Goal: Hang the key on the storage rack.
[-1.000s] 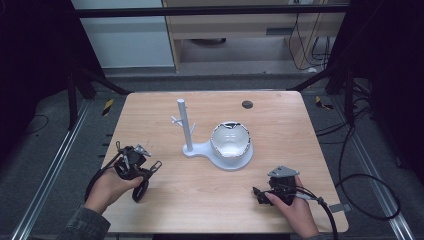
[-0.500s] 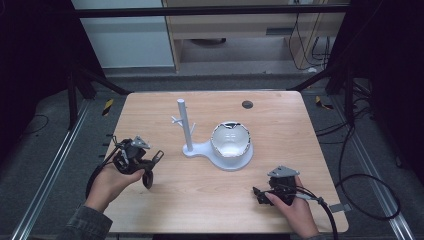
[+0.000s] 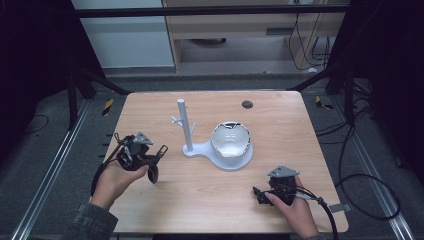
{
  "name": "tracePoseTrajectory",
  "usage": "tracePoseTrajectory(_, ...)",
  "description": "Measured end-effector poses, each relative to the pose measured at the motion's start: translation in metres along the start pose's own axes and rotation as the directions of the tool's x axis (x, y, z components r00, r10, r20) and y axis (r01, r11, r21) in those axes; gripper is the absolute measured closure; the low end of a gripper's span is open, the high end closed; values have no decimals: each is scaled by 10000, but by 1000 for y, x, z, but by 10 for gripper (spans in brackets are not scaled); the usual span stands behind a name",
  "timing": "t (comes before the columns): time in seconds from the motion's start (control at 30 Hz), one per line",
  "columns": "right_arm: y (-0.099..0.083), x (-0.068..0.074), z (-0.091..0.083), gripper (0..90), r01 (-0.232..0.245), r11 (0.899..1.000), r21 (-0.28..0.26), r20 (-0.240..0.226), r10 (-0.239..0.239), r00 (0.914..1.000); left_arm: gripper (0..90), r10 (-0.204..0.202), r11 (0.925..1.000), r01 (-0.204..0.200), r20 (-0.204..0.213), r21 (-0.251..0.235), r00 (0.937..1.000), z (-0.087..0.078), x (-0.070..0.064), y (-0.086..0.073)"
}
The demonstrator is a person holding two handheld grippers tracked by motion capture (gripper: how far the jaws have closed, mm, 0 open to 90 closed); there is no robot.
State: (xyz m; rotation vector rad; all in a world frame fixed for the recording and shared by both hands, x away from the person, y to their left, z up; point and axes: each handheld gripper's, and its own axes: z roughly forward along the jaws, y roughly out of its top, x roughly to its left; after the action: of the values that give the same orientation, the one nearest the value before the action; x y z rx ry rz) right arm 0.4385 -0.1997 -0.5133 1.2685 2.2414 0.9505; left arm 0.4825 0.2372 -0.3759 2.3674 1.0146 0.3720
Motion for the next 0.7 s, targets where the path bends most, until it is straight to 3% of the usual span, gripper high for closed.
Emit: tracePoseTrajectory(0.7, 0, 0, 0, 5, -6, 10000, -1, 0, 6, 10000, 806, 99, 9963, -119, -242, -855, 9997, -4, -6, 13)
